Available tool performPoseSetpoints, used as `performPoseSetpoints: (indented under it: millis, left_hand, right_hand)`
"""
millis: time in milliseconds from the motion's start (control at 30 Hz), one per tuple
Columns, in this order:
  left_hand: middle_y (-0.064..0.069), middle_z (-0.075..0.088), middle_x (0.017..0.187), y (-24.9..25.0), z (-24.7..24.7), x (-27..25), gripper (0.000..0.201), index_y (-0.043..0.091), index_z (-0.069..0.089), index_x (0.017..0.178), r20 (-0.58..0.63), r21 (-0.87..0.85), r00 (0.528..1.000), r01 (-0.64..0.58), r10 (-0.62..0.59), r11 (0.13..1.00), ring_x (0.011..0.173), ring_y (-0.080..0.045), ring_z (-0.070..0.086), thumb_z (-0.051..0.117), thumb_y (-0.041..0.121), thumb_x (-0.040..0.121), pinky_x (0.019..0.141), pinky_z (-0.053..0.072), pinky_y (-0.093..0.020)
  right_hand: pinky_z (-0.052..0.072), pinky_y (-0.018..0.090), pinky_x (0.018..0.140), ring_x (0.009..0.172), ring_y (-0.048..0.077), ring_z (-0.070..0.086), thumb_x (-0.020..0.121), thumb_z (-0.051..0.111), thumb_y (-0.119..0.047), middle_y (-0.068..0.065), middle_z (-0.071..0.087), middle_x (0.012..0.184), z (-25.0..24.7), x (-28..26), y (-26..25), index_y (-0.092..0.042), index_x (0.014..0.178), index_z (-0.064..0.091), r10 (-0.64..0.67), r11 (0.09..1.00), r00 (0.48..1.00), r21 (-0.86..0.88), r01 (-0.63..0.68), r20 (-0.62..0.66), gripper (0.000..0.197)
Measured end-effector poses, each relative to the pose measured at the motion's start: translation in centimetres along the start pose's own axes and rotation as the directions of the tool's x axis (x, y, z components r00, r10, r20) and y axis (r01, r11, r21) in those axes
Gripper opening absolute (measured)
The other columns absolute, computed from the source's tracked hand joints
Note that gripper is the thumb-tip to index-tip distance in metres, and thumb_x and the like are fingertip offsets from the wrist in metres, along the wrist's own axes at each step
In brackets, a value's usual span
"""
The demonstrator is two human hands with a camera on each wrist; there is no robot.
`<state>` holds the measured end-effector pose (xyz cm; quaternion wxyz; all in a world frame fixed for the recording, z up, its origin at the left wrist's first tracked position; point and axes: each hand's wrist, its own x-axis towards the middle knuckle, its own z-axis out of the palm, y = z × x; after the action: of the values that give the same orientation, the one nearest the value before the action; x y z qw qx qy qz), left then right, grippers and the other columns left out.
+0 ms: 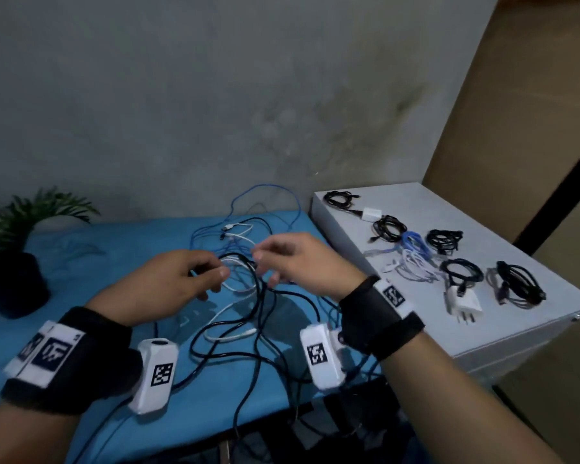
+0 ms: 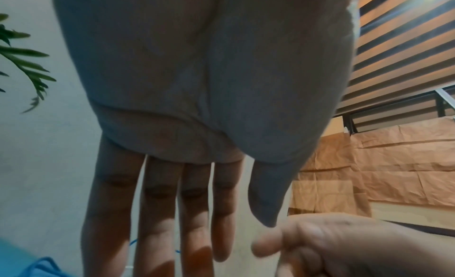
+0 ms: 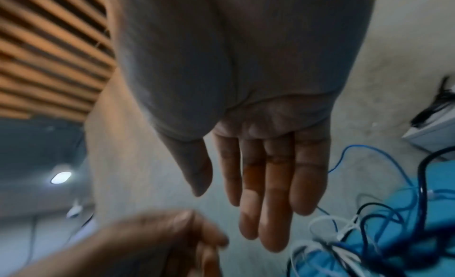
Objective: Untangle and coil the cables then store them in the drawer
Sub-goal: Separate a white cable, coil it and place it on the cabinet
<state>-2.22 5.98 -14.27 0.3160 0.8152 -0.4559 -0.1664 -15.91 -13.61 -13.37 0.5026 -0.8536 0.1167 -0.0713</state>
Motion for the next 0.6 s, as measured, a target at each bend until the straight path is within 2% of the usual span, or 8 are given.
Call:
performPoseSetpoints:
  millis: [33, 100, 200, 333, 433, 533, 600]
  left_hand:
    - [0.014, 0.074, 0.084, -0.2, 0.0, -0.1, 0.029, 0.026, 0.07, 0.089, 0.001, 0.016, 1.0, 0.009, -0.01, 1.0, 0.072, -0.005, 0.071, 0.058, 0.052, 0.091, 0.07, 0.051, -0.025]
    - [0.01, 0.074, 0.083, -0.8, 0.3, -0.3, 0.019, 0.026, 0.071, 0.089, -0.003, 0.054, 1.0, 0.028, -0.028, 0.998, 0.069, -0.001, 0.069, 0.063, 0.043, 0.095, 0.067, 0.048, -0.017]
    - [0.009, 0.073, 0.086, -1.6, 1.1, -0.5, 0.013, 0.027, 0.072, 0.095, 0.03, 0.137, 0.998, 0.048, -0.053, 0.989, 0.072, 0.003, 0.064, 0.068, 0.039, 0.094, 0.069, 0.045, -0.014]
    - [0.01, 0.068, 0.093, -2.4, 2.8, -0.7, 0.018, 0.03, 0.071, 0.097, 0.144, 0.255, 0.979, 0.103, -0.143, 0.961, 0.083, -0.004, 0.062, 0.07, 0.047, 0.091, 0.079, 0.049, -0.025]
    - [0.013, 0.062, 0.083, -2.3, 4.0, -0.8, 0.021, 0.033, 0.066, 0.091, 0.227, 0.356, 0.952, 0.115, -0.206, 0.927, 0.081, -0.01, 0.059, 0.071, 0.053, 0.087, 0.068, 0.043, -0.027]
    - [0.011, 0.061, 0.081, -2.2, 4.9, -0.9, 0.033, 0.032, 0.065, 0.097, 0.287, 0.39, 0.922, 0.133, -0.258, 0.911, 0.075, -0.009, 0.059, 0.076, 0.058, 0.08, 0.065, 0.042, -0.028]
    - [0.01, 0.061, 0.079, -2.1, 5.5, -1.0, 0.036, 0.03, 0.062, 0.101, 0.306, 0.379, 0.912, 0.147, -0.273, 0.914, 0.071, -0.013, 0.063, 0.08, 0.053, 0.079, 0.063, 0.043, -0.028]
  right_hand:
    - [0.055, 0.03, 0.076, 0.079, 0.013, 0.069, 0.099, 0.064, -0.034, 0.006, 0.075, 0.101, 1.5, -0.5, 0.0, -0.016, 0.113, 0.071, -0.023, 0.991, 0.998, -0.127, 0.029, 0.05, 0.024]
    - [0.053, 0.035, 0.085, 0.095, 0.016, 0.066, 0.098, 0.063, -0.043, -0.001, 0.072, 0.106, 3.8, -1.3, 0.6, -0.023, 0.123, 0.068, -0.027, 0.912, 0.992, -0.403, 0.074, 0.12, 0.033]
    - [0.05, 0.038, 0.087, 0.109, 0.022, 0.06, 0.096, 0.06, -0.052, -0.001, 0.068, 0.115, 5.9, -2.0, 2.0, -0.028, 0.127, 0.063, 0.043, 0.781, 0.981, -0.619, 0.086, 0.191, 0.039]
    - [0.047, 0.037, 0.086, 0.112, 0.026, 0.059, 0.093, 0.061, -0.057, 0.002, 0.065, 0.12, 7.5, -1.9, 3.6, -0.03, 0.127, 0.061, 0.142, 0.736, 0.956, -0.673, 0.071, 0.257, 0.043]
    - [0.044, 0.035, 0.08, 0.109, 0.026, 0.06, 0.092, 0.063, -0.056, 0.002, 0.066, 0.117, 8.2, -1.5, 4.1, -0.03, 0.12, 0.061, 0.127, 0.747, 0.955, -0.659, 0.085, 0.267, 0.039]
    - [0.041, 0.033, 0.076, 0.104, 0.024, 0.059, 0.092, 0.064, -0.054, 0.0, 0.064, 0.113, 8.2, -1.3, 4.5, -0.026, 0.117, 0.061, 0.128, 0.753, 0.955, -0.652, 0.082, 0.268, 0.038]
    - [0.044, 0.035, 0.08, 0.106, 0.023, 0.056, 0.093, 0.063, -0.054, 0.001, 0.06, 0.115, 8.2, -1.2, 4.7, -0.023, 0.119, 0.061, 0.139, 0.742, 0.949, -0.664, 0.089, 0.283, 0.041]
